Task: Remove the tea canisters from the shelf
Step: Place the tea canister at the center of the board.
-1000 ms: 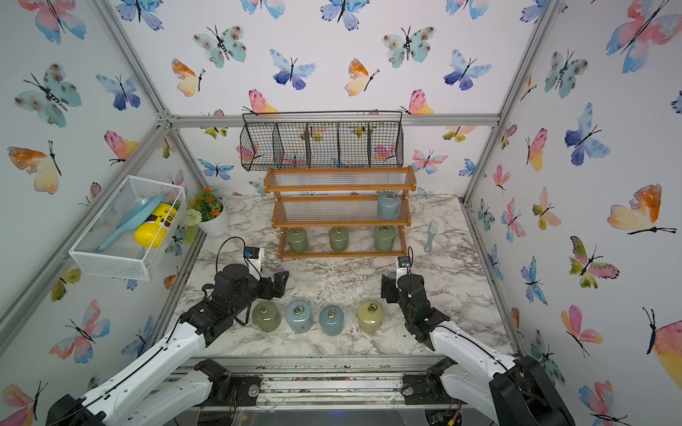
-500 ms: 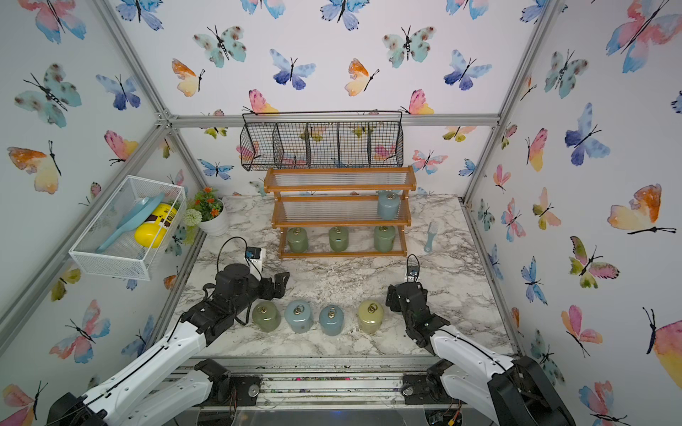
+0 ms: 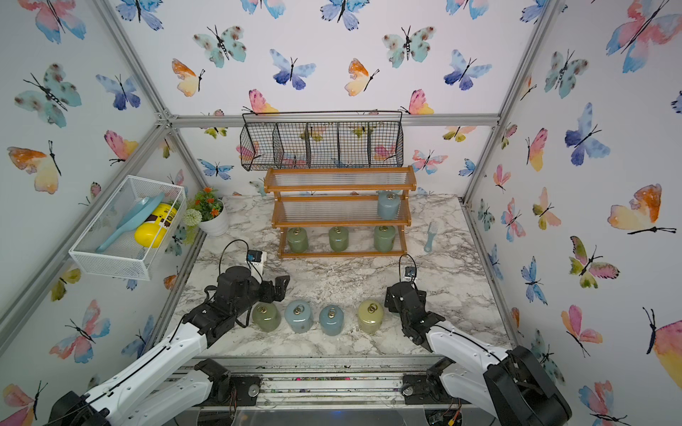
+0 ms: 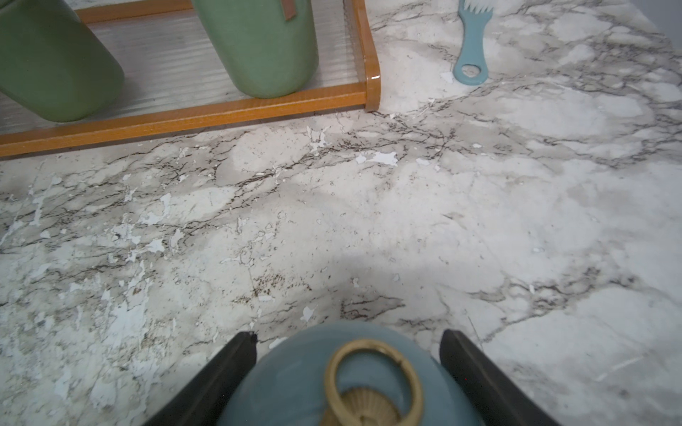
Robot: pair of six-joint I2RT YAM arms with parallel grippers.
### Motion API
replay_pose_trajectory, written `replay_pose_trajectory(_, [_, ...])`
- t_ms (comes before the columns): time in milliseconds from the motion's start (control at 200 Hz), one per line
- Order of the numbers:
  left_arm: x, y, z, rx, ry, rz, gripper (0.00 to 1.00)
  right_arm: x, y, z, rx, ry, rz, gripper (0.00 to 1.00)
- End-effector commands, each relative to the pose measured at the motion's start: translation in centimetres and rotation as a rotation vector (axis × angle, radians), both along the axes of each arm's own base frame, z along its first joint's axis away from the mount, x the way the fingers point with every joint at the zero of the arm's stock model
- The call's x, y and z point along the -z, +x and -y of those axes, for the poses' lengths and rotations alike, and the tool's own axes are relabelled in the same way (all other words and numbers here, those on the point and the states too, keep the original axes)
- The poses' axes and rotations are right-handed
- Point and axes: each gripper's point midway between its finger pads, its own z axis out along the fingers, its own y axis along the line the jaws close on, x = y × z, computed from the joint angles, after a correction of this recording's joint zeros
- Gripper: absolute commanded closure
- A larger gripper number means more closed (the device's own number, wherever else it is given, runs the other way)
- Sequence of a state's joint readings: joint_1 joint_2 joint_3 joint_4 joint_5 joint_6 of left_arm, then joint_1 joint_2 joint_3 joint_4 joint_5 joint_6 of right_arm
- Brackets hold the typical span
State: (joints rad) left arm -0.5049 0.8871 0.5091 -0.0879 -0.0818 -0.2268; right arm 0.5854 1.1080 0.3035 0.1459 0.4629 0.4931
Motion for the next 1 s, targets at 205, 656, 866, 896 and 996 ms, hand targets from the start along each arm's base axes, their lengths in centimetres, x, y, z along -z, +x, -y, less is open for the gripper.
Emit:
replay_pose_trajectory(205, [-0.2, 0.0, 0.2, 0.013, -0.010, 0.011, 0.02, -1.3, 0.5, -0.3, 0.018, 0.018, 0.037, 0.21])
replay_pose_trajectory(656, [0.0, 0.1, 0.1, 0.009, 0.001, 0.006, 0.02, -1.1, -0.1, -0.4, 0.019, 0.028, 0.007, 0.14])
replay_pose_trajectory(866, [-0.7, 0.2, 0.3, 0.014, -0.011, 0.020, 0.02, -1.1, -0.3, -0.7, 0.008, 0.032, 0.001, 0.14])
replay_pose_trajectory(896, [-0.8, 0.2, 0.2, 0.012, -0.012, 0.023, 0.02, -1.2, -0.3, -0.7, 0.007, 0.033, 0.001, 0.14])
replay_pose_trajectory(996, [-0.7, 0.2, 0.2, 0.012, -0.009, 0.021, 0.02, -1.2, -0.4, -0.8, 0.003, 0.034, -0.005, 0.14])
